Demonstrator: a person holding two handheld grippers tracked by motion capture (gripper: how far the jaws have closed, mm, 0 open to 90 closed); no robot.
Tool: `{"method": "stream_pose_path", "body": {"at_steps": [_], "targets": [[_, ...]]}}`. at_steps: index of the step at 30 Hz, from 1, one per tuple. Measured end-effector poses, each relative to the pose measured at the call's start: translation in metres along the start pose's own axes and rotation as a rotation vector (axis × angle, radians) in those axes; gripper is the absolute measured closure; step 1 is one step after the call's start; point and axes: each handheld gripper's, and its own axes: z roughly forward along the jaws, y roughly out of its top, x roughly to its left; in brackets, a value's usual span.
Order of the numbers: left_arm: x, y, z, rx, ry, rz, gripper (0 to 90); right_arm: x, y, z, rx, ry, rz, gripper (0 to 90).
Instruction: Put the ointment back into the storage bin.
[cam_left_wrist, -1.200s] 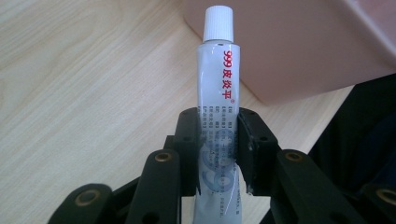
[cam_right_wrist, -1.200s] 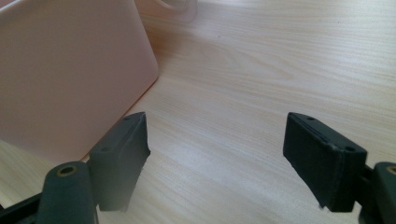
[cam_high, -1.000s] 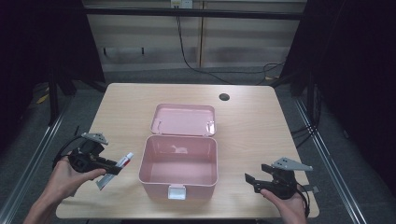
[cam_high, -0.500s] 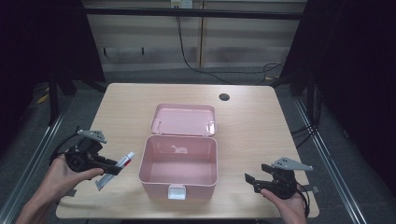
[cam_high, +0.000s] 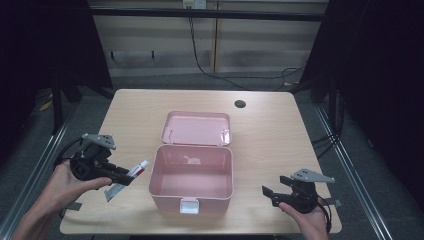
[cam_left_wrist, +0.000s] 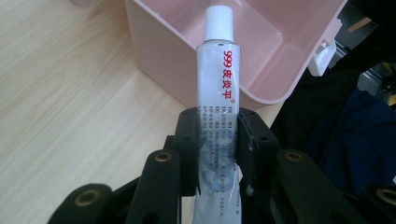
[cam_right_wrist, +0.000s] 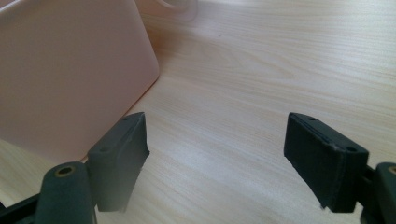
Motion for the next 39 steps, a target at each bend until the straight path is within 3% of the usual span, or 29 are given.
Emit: {"method": "stream_pose_path", "body": {"at_steps": [4, 15, 21, 23, 29, 31, 32, 34, 35, 39], "targets": [[-0.003, 0.006, -0.003, -0.007, 0.009, -0.016, 71.2, 0.000, 0.000, 0.000, -0.001, 0.002, -0.001, 21.1], [-0.014, 0.025, 0.002, 0.008, -0.040, 0.103, 71.2, 0.000, 0.000, 0.000, 0.001, 0.004, 0.002, 21.1], [-0.019, 0.036, 0.007, 0.038, -0.044, 0.134, 71.2, 0.000, 0.000, -0.001, 0.000, 0.006, 0.001, 21.0], [-0.020, 0.040, 0.008, 0.039, -0.066, 0.140, 71.1, 0.000, 0.000, -0.001, -0.001, 0.008, 0.001, 20.8], [-0.023, 0.048, 0.016, 0.058, -0.070, 0.153, 71.1, 0.000, 0.000, -0.001, -0.001, 0.008, 0.003, 20.7], [-0.023, 0.051, 0.017, 0.065, -0.080, 0.177, 71.1, 0.000, 0.000, -0.001, -0.001, 0.008, 0.002, 20.7], [-0.023, 0.053, 0.018, 0.050, -0.093, 0.161, 71.1, 0.000, 0.000, -0.001, -0.002, 0.009, 0.002, 20.7], [-0.023, 0.056, 0.019, 0.046, -0.095, 0.168, 71.1, 0.000, 0.000, -0.001, -0.005, 0.011, 0.005, 20.7], [-0.023, 0.058, 0.019, 0.062, -0.096, 0.191, 71.1, 0.000, 0.000, -0.001, -0.006, 0.010, 0.003, 20.6], [-0.026, 0.063, 0.025, 0.060, -0.107, 0.179, 71.1, 0.000, 0.000, -0.001, -0.004, 0.012, 0.004, 20.6]]}}
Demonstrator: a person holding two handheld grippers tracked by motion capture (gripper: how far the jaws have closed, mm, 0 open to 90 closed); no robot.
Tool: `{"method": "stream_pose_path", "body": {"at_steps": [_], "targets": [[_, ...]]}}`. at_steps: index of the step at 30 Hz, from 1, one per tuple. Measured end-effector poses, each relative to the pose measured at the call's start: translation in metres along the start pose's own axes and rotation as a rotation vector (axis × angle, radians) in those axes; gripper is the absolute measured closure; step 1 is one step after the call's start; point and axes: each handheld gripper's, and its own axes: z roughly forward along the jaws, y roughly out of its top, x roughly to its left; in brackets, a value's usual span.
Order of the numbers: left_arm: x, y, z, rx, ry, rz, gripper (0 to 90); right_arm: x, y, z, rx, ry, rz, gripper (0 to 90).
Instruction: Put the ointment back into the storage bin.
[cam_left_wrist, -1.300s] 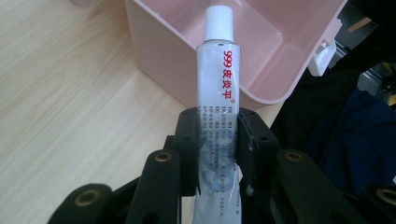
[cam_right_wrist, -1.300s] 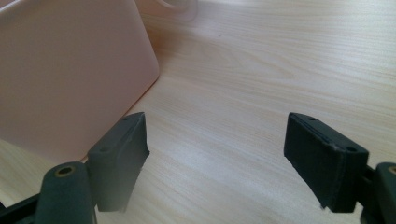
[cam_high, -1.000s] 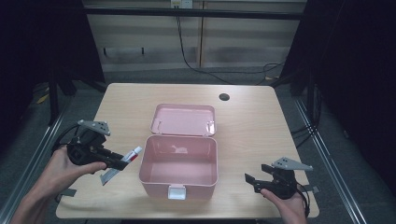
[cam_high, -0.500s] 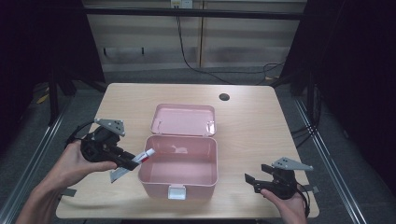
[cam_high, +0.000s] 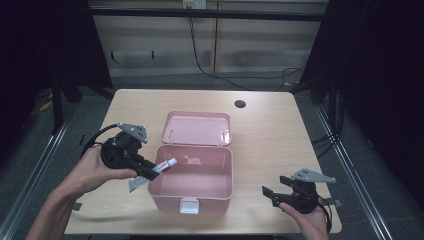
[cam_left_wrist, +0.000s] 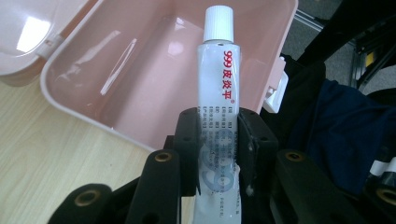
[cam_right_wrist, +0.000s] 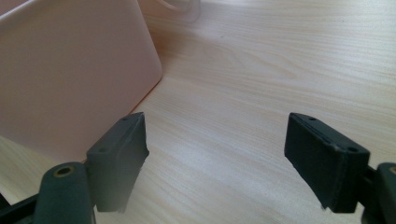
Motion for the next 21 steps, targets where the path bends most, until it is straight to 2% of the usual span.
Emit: {"method": "stream_pose_path", "body": {"at_steps": [5, 6, 8, 9, 10, 11, 14, 15, 21], "targets": [[-0.001, 0.007, 0.007, 0.021, -0.006, 0.015, 71.2, 0.000, 0.000, 0.000, 0.000, 0.003, -0.003, 20.5], [0.001, 0.009, 0.007, 0.040, -0.010, 0.040, 71.2, 0.000, 0.000, 0.000, 0.000, 0.003, -0.003, 20.5], [-0.001, 0.012, 0.010, 0.018, -0.016, 0.027, 71.1, 0.000, 0.000, 0.000, 0.000, 0.003, -0.002, 20.5], [0.000, 0.014, 0.011, 0.020, -0.025, 0.043, 71.2, 0.000, 0.000, 0.000, -0.001, 0.003, -0.002, 20.5], [0.000, 0.015, 0.012, 0.009, -0.035, 0.039, 71.2, 0.000, 0.000, 0.000, -0.001, 0.003, -0.001, 20.5], [0.002, 0.017, 0.012, 0.012, -0.052, 0.049, 71.1, 0.000, 0.000, 0.000, -0.001, 0.003, 0.000, 20.4], [0.001, 0.021, 0.016, 0.017, -0.041, 0.040, 71.2, 0.000, 0.000, 0.000, 0.000, 0.004, -0.001, 20.5], [0.002, 0.023, 0.016, 0.038, -0.046, 0.063, 71.1, 0.000, 0.000, 0.000, 0.000, 0.004, -0.001, 20.5], [0.002, 0.034, 0.021, 0.045, -0.055, 0.054, 71.1, 0.000, 0.000, 0.000, -0.001, 0.006, 0.004, 20.5]]}}
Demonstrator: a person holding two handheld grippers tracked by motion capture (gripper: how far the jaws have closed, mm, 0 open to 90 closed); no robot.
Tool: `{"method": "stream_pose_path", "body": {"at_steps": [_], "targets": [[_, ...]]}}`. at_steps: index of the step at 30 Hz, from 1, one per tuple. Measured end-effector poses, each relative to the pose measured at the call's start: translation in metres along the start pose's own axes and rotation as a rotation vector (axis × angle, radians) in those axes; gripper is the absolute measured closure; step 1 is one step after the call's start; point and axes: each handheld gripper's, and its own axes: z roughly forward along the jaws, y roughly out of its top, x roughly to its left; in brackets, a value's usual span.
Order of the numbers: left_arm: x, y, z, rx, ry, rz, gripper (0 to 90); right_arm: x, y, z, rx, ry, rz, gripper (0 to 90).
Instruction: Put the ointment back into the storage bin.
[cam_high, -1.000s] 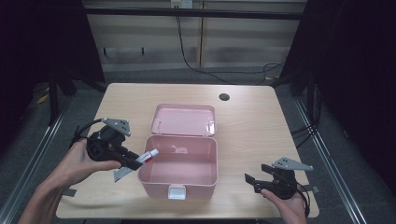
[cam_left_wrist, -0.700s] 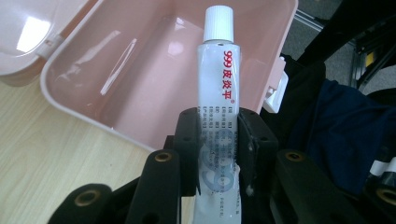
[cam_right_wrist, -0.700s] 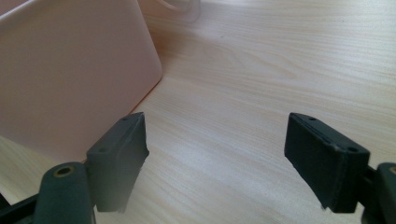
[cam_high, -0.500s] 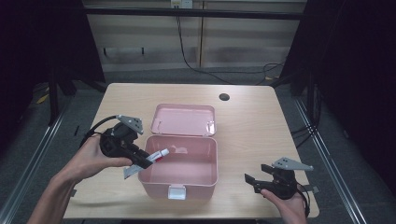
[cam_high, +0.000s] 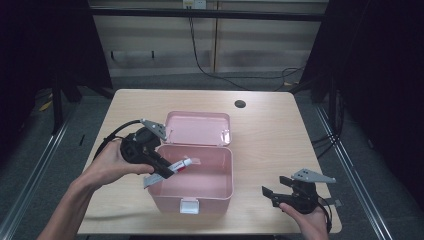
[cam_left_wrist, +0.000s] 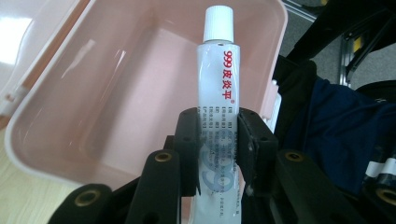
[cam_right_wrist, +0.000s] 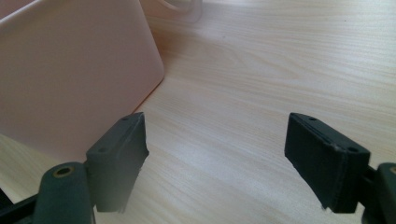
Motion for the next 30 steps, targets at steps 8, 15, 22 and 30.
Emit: {"method": "stream_pose_path", "body": {"at_steps": [8, 15, 22, 30], "targets": [[0.002, 0.015, 0.007, 0.017, 0.002, 0.015, 71.1, 0.000, 0.000, 0.000, 0.000, -0.001, 0.003, 20.4], [0.003, 0.023, 0.017, 0.035, -0.006, 0.028, 71.1, 0.000, 0.000, 0.000, 0.001, 0.002, 0.001, 20.5], [0.005, 0.031, 0.024, 0.052, -0.014, 0.043, 71.1, 0.000, 0.000, 0.000, 0.002, 0.004, -0.001, 20.3], [0.006, 0.038, 0.044, 0.082, -0.034, 0.068, 71.0, 0.000, 0.000, 0.000, 0.005, 0.004, -0.003, 20.3]]}}
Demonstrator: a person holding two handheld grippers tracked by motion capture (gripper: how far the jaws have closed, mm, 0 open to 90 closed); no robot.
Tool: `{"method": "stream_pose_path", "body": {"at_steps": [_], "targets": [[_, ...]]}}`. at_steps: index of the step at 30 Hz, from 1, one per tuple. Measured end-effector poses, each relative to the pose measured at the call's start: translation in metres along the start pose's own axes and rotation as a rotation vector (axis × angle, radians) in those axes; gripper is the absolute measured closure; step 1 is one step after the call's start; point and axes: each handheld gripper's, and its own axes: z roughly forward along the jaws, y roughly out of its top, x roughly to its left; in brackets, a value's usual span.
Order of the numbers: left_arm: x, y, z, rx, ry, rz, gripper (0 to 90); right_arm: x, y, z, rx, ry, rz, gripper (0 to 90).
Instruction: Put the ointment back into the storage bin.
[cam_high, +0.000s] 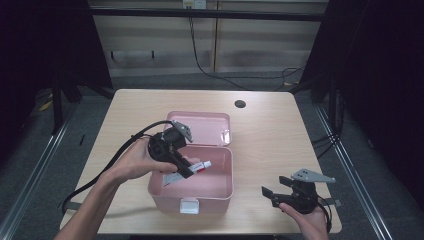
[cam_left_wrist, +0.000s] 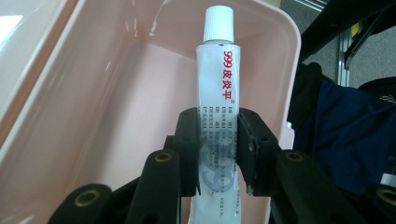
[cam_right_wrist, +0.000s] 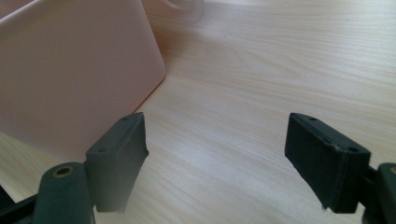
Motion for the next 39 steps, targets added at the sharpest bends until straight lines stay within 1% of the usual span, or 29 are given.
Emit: {"method": "stream_pose_path", "body": {"at_steps": [5, 6, 7, 8, 9, 10, 11, 13, 14, 15, 16, 18, 19, 20, 21, 23, 24, 26, 27, 28, 29, 30, 32, 33, 34, 36, 38, 39], "targets": [[-0.003, 0.007, 0.013, 0.022, -0.018, 0.022, 71.0, 0.000, 0.000, 0.000, -0.001, 0.002, 0.000, 20.4], [-0.002, 0.008, 0.015, 0.025, -0.027, 0.028, 71.0, 0.000, 0.000, 0.000, -0.002, 0.001, 0.000, 20.3], [-0.002, 0.008, 0.018, 0.024, -0.032, 0.027, 71.0, 0.000, 0.000, 0.000, -0.002, 0.002, -0.001, 20.4], [-0.002, 0.008, 0.019, 0.040, -0.025, 0.032, 71.0, 0.000, 0.000, 0.000, -0.003, 0.002, -0.002, 20.3], [-0.003, 0.007, 0.022, 0.038, -0.017, 0.026, 71.0, 0.000, 0.000, 0.000, -0.003, 0.002, -0.002, 20.4], [-0.002, 0.007, 0.022, 0.056, -0.021, 0.032, 71.0, 0.000, 0.000, -0.001, -0.003, 0.002, -0.002, 20.3], [-0.002, 0.007, 0.024, 0.058, -0.019, 0.030, 71.0, 0.000, 0.000, -0.001, -0.002, 0.002, -0.001, 20.3], [-0.002, 0.008, 0.026, 0.059, -0.030, 0.030, 71.0, 0.000, 0.000, 0.000, -0.002, 0.002, -0.002, 20.4], [-0.002, 0.008, 0.028, 0.066, -0.032, 0.037, 71.0, 0.000, 0.000, 0.000, -0.002, 0.002, -0.003, 20.4], [-0.003, 0.008, 0.029, 0.068, -0.042, 0.034, 70.9, 0.000, 0.000, 0.000, -0.002, 0.002, -0.003, 20.3], [-0.003, 0.008, 0.031, 0.058, -0.031, 0.036, 70.9, 0.000, 0.000, 0.000, -0.002, 0.002, -0.004, 20.4], [-0.004, 0.008, 0.035, 0.065, -0.041, 0.046, 71.0, 0.000, 0.000, 0.000, -0.002, 0.002, -0.004, 20.3], [-0.004, 0.008, 0.038, 0.060, -0.040, 0.047, 71.0, 0.000, 0.000, 0.000, -0.002, 0.002, -0.004, 20.3], [-0.004, 0.009, 0.040, 0.073, -0.039, 0.048, 70.9, 0.000, 0.000, 0.000, 0.000, 0.001, -0.003, 20.3], [-0.005, 0.009, 0.044, 0.069, -0.038, 0.045, 71.0, 0.000, 0.000, 0.000, 0.000, 0.002, -0.004, 20.3], [-0.004, 0.009, 0.047, 0.081, -0.044, 0.047, 70.9, 0.000, 0.000, 0.000, 0.000, 0.001, -0.005, 20.3], [-0.004, 0.009, 0.050, 0.077, -0.042, 0.042, 70.9, 0.000, 0.000, 0.000, 0.000, 0.002, -0.004, 20.3], [-0.002, 0.010, 0.053, 0.100, -0.046, 0.050, 70.9, 0.000, 0.000, 0.000, 0.000, 0.001, -0.004, 20.3], [-0.002, 0.010, 0.055, 0.104, -0.047, 0.048, 70.9, 0.000, 0.000, 0.000, 0.000, 0.002, -0.004, 20.3], [-0.001, 0.010, 0.056, 0.108, -0.037, 0.049, 70.9, 0.000, 0.000, 0.000, 0.001, 0.003, -0.005, 20.3], [-0.001, 0.010, 0.058, 0.103, -0.037, 0.039, 70.9, 0.001, 0.000, 0.000, 0.001, 0.002, -0.004, 20.3], [0.000, 0.011, 0.059, 0.106, -0.039, 0.049, 71.0, 0.001, 0.000, 0.000, 0.002, 0.003, -0.005, 20.3], [0.000, 0.012, 0.063, 0.099, -0.050, 0.039, 71.0, 0.001, 0.000, 0.000, 0.003, 0.003, -0.007, 20.3], [0.001, 0.012, 0.065, 0.108, -0.048, 0.046, 71.0, 0.001, 0.000, 0.000, 0.003, 0.003, -0.007, 20.3], [0.001, 0.012, 0.067, 0.106, -0.048, 0.044, 71.0, 0.001, 0.000, 0.000, 0.003, 0.004, -0.007, 20.3], [0.003, 0.012, 0.071, 0.125, -0.049, 0.051, 71.0, 0.001, 0.000, 0.000, 0.002, 0.004, -0.006, 20.3], [0.003, 0.012, 0.074, 0.147, -0.040, 0.050, 71.0, 0.001, 0.000, 0.000, 0.002, 0.003, -0.005, 20.3], [0.003, 0.012, 0.076, 0.148, -0.034, 0.047, 70.9, 0.001, 0.000, 0.000, 0.001, 0.003, -0.005, 20.3]]}}
